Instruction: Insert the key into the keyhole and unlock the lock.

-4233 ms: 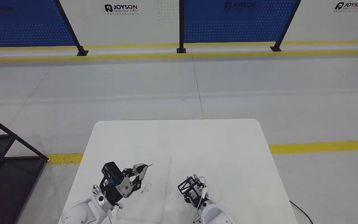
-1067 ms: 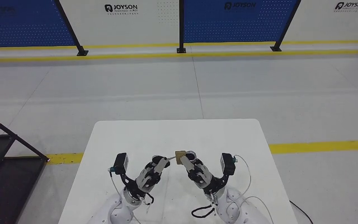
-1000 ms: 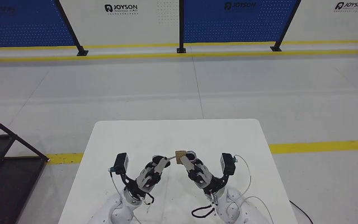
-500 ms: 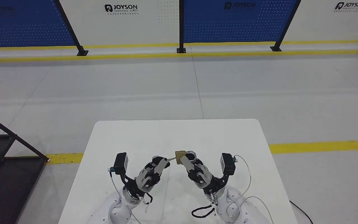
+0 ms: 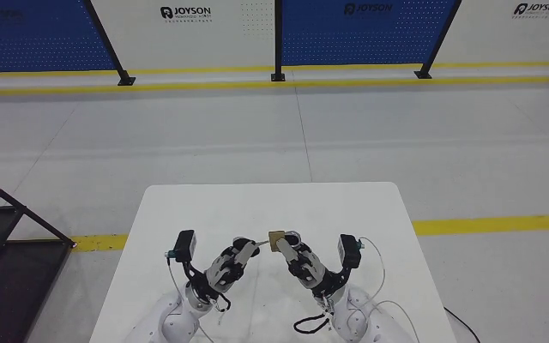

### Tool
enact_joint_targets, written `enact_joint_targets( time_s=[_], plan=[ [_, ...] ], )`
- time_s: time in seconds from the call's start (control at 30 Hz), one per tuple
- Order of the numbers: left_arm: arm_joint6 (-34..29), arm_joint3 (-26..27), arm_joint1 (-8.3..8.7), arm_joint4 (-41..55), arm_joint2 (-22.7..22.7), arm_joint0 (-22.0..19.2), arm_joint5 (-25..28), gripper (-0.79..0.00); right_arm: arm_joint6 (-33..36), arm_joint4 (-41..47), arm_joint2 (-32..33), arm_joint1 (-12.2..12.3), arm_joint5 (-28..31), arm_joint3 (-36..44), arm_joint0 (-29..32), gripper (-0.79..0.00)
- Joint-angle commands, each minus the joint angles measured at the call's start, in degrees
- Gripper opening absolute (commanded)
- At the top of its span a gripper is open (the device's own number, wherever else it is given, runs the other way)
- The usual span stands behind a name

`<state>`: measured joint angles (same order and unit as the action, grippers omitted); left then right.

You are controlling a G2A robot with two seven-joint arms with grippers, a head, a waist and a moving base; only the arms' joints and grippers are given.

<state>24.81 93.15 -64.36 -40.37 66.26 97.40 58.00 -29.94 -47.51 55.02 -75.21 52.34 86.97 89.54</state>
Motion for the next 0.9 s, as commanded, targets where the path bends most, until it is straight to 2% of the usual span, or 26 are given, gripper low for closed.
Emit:
enact_joint_targets(
  time_s=[0.0,0.67,0.87],
  plan=[
    [-0.5,0.0,0.24,0.4,-0.3,-0.2,0.0,-0.785,0.0,0.0,0.0,0.0,0.0,0.0,0.0,-0.785],
    [-0.8,0.1,2.08,1.7,-1.6,-1.1,0.0,-0.785,0.0,0.0,0.0,0.0,0.0,0.0,0.0,-0.785],
    [-2.3,0.3,3.25,2.2,-0.8,-0.7,0.0,-0.785,2.7,1.6,0.4,0.1,-1.4,1.2,0.3,-0.785]
  ],
)
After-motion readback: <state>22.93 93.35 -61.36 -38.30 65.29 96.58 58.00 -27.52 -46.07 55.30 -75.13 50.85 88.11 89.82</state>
